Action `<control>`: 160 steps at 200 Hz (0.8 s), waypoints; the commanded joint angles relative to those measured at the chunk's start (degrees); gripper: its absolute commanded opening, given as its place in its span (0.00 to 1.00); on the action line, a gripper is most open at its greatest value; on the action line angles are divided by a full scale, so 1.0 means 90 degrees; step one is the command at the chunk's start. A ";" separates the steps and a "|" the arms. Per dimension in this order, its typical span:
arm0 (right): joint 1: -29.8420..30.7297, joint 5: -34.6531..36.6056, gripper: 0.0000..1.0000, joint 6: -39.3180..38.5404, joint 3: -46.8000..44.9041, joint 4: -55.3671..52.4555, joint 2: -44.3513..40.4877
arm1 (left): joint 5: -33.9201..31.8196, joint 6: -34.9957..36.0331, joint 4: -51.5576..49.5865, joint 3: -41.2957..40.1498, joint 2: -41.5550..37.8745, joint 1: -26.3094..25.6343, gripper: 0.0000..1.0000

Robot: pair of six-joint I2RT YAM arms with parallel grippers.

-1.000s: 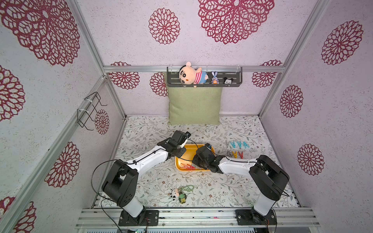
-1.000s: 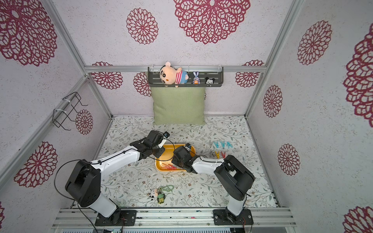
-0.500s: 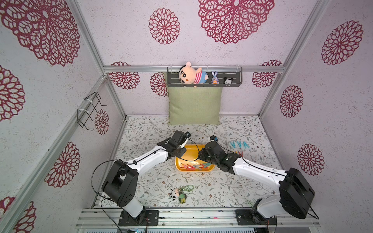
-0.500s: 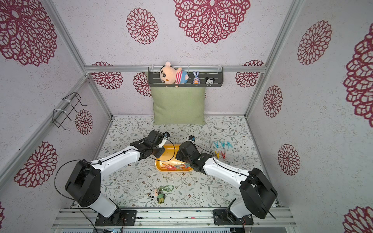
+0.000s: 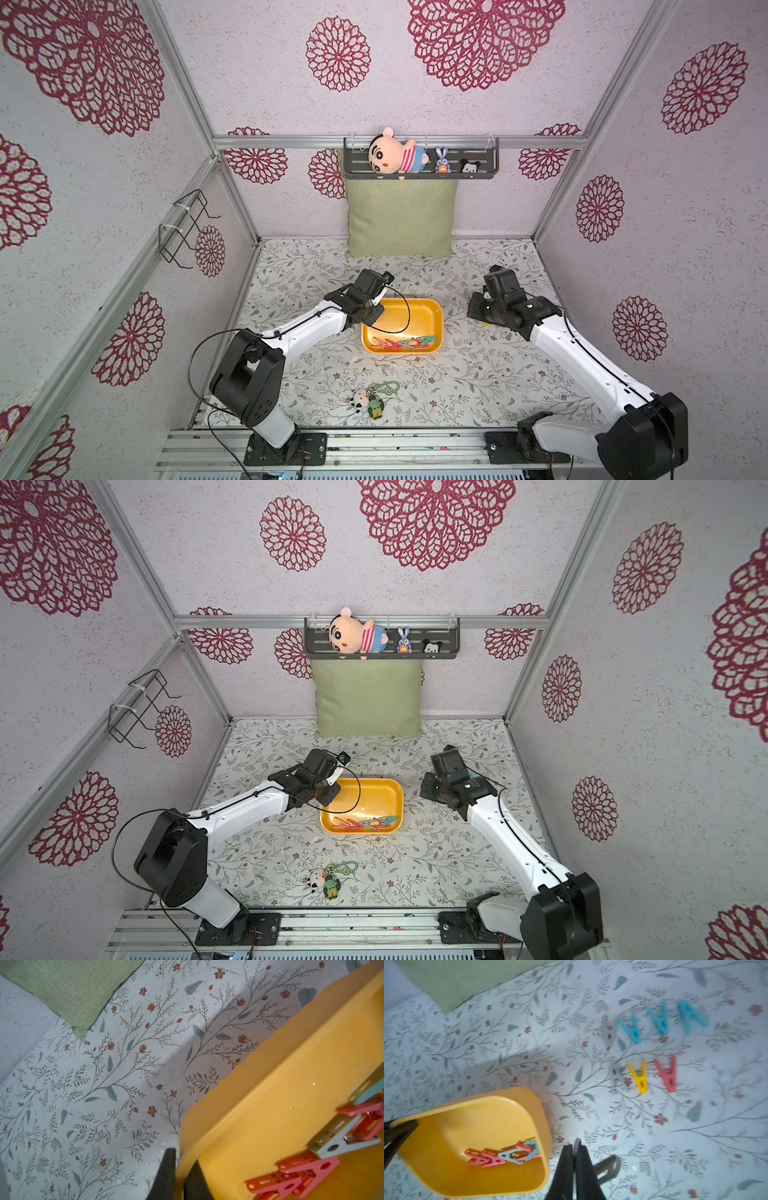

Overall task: Take the clothespins out of the storage box
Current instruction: Pick up the clothespin from the storage box.

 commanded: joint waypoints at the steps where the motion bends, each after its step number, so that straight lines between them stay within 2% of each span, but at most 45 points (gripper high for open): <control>1: -0.0736 -0.0149 0.00 -0.1239 0.0283 -0.0587 0.0324 | -0.0050 0.0094 -0.0108 0.0010 0.0019 -0.0094 0.00; 26: -0.1414 -0.0219 0.00 -0.1934 0.0539 -0.0596 0.0945 | -0.0090 0.0104 -0.0106 0.0000 0.0000 -0.0102 0.00; 72: -0.2087 -0.0160 0.00 -0.3042 0.1314 -0.0858 0.2235 | -0.0047 0.0089 -0.0106 -0.0010 -0.0001 -0.0107 0.00; 102: -0.2187 0.0054 0.00 -0.3390 0.1914 -0.1008 0.2991 | -0.0032 0.0077 -0.0132 0.0020 0.0005 -0.0108 0.00; 160: -0.2261 -0.0058 0.00 -0.3772 0.2207 -0.0937 0.3652 | 0.0052 0.0053 -0.0123 0.0037 0.0020 -0.0122 0.00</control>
